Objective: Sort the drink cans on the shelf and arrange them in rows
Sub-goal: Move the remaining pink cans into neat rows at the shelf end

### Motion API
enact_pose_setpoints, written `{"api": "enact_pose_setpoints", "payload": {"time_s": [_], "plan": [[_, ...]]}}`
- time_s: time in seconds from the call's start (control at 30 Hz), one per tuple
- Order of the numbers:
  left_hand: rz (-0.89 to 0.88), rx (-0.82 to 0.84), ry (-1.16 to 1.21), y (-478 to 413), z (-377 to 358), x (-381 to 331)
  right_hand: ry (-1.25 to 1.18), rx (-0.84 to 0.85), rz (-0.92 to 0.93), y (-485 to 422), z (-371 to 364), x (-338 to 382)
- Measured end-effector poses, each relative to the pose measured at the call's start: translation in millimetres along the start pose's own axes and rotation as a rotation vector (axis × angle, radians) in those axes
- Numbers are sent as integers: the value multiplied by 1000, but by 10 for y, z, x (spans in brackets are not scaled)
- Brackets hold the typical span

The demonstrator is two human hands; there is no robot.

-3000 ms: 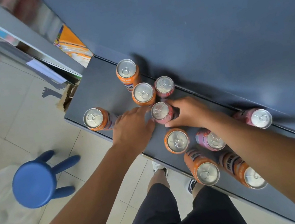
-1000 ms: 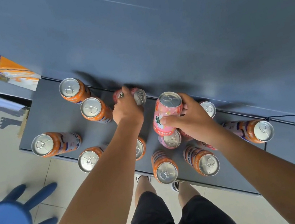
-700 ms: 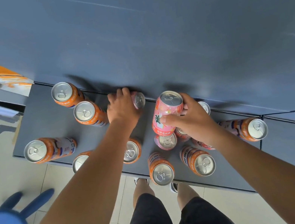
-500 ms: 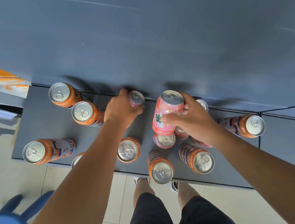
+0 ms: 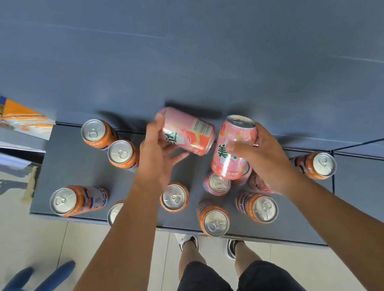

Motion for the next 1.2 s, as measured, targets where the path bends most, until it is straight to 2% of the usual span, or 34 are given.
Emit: {"api": "enact_pose_setpoints", "payload": {"time_s": [0.07, 0.13, 0.23, 0.37, 0.47, 0.63, 0.9, 1.2], "plan": [[95, 123, 266, 179, -99, -33, -29, -20, 3, 80, 5, 70], [156, 142, 375, 322, -184, -37, -61, -48, 9, 180, 2, 163], [170, 150, 338, 514, -223, -47, -107, -107, -12, 315, -1, 265], [164, 265, 293, 720, -69, -142, -141, -175, -28, 511, 31, 390], [115, 381, 176, 793, 67, -255, -172, -192, -1, 699, 60, 480], [-164, 258, -188, 1106, 55, -392, -177, -242, 52, 971, 147, 521], [-503, 405, -424, 1738, -165, -250, -138, -243, 208, 1453, 678, 448], [-584, 657, -595, 2671, -743, 473, -147, -241, 332, 2205, 1997, 50]]}}
Point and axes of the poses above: each hand's wrist, its own y-axis away from the middle knuckle, its own z-axis out of the back of the hand, x = y × z, the point moved 1 cm from there along -y, towards the middle knuckle, and after that the axes turned 14 degrees about -x, right-handed, at the moved point
